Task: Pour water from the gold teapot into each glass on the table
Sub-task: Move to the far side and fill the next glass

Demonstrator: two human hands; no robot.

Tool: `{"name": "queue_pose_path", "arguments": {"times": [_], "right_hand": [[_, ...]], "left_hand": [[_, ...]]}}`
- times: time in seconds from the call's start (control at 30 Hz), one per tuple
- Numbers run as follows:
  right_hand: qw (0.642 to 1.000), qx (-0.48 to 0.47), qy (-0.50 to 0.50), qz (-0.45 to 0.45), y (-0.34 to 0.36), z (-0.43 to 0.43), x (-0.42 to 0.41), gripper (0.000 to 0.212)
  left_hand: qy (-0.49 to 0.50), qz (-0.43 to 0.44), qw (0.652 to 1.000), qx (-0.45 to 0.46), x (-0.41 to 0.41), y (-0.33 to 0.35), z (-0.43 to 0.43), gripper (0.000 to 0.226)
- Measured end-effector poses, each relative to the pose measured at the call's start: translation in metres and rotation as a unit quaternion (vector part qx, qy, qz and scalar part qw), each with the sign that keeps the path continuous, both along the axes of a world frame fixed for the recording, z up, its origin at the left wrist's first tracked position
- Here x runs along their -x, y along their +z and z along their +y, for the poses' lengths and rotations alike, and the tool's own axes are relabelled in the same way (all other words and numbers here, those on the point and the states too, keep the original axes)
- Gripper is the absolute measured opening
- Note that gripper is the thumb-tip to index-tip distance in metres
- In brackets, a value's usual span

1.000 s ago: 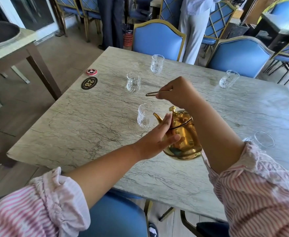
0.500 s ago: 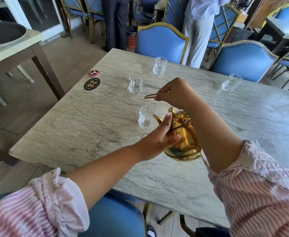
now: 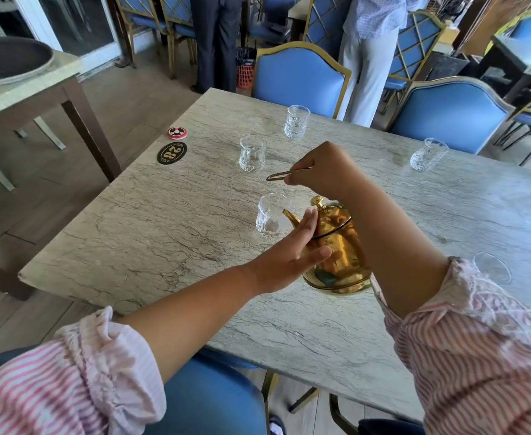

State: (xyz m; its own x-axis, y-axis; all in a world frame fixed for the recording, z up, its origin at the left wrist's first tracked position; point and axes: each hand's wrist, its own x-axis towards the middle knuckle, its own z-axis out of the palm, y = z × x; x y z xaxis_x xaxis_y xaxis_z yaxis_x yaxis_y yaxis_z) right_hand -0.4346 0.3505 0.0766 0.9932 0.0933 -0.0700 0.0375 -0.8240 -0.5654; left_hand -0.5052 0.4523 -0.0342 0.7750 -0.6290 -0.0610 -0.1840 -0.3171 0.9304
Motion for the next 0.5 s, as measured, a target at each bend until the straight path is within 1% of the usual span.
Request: {"name": "queue_pose_path", "arguments": {"times": [0.23, 0.5], "right_hand": [[1.000, -0.005, 0.002, 0.002, 0.0033, -0.0003, 0.0011, 0.024], [1.000, -0.006, 0.000, 0.011, 0.0054, -0.0007, 0.0026, 0.024]], "left_hand": [[-0.004, 0.004, 1.000, 0.003, -0.0016, 0.0009, 0.0004, 0.098], [-0.003, 0.013, 1.000, 0.006, -0.0019, 0.0015, -0.0005, 0.101]]}}
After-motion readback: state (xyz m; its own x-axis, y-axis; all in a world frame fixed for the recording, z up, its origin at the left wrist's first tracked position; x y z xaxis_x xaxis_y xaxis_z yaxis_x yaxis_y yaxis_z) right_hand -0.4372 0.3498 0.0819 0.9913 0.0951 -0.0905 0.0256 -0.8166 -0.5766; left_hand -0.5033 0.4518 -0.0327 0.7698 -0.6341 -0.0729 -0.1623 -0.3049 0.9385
